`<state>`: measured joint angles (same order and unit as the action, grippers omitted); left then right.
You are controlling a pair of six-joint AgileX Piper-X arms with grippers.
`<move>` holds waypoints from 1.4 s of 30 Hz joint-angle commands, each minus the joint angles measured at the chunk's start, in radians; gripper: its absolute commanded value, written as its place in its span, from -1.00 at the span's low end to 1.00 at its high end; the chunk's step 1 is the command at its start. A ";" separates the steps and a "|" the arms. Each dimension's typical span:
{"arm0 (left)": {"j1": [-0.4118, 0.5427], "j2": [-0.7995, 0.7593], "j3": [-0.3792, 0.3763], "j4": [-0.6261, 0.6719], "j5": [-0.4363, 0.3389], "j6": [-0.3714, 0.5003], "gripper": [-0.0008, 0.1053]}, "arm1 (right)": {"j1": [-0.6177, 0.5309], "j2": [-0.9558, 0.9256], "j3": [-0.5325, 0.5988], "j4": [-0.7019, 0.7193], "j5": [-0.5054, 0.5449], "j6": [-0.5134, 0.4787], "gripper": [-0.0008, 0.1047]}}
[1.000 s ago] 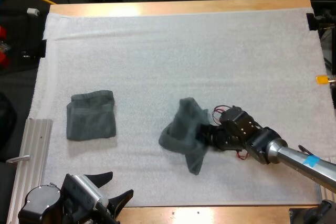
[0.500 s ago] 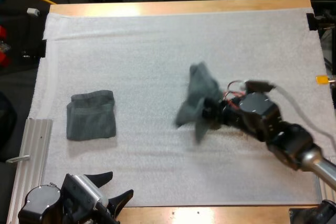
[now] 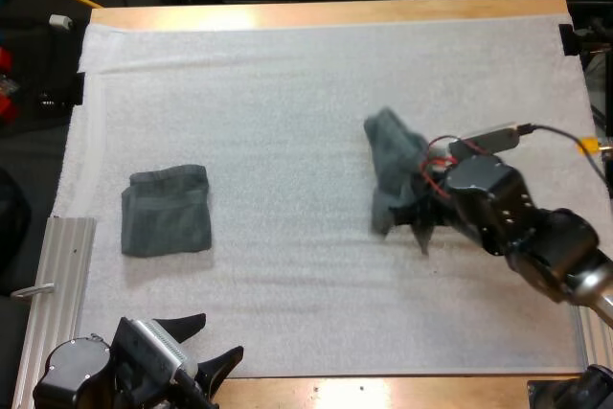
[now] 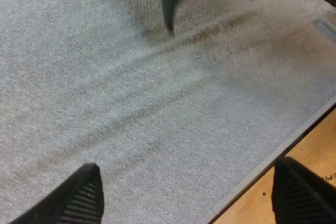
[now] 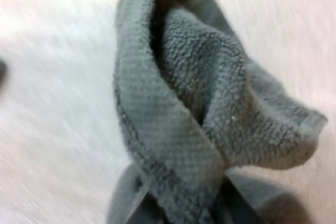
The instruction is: Pick towel from pile, fold and stack
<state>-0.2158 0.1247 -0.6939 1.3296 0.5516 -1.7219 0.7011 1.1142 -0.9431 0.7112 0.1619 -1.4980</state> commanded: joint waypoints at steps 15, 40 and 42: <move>-0.006 0.001 -0.002 -0.005 0.007 -0.008 0.24 | 0.281 0.298 0.003 -0.217 -0.138 0.276 0.21; -0.006 0.001 -0.002 -0.005 0.007 -0.008 0.24 | 0.360 0.315 -0.093 0.304 -0.041 0.183 0.16; -0.006 0.001 -0.002 -0.005 0.007 -0.008 0.24 | 0.360 0.315 -0.070 0.304 -0.031 0.162 0.14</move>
<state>-0.2158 0.1247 -0.6939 1.3296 0.5516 -1.7219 1.0672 1.4366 -1.0137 0.9983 0.1203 -1.3206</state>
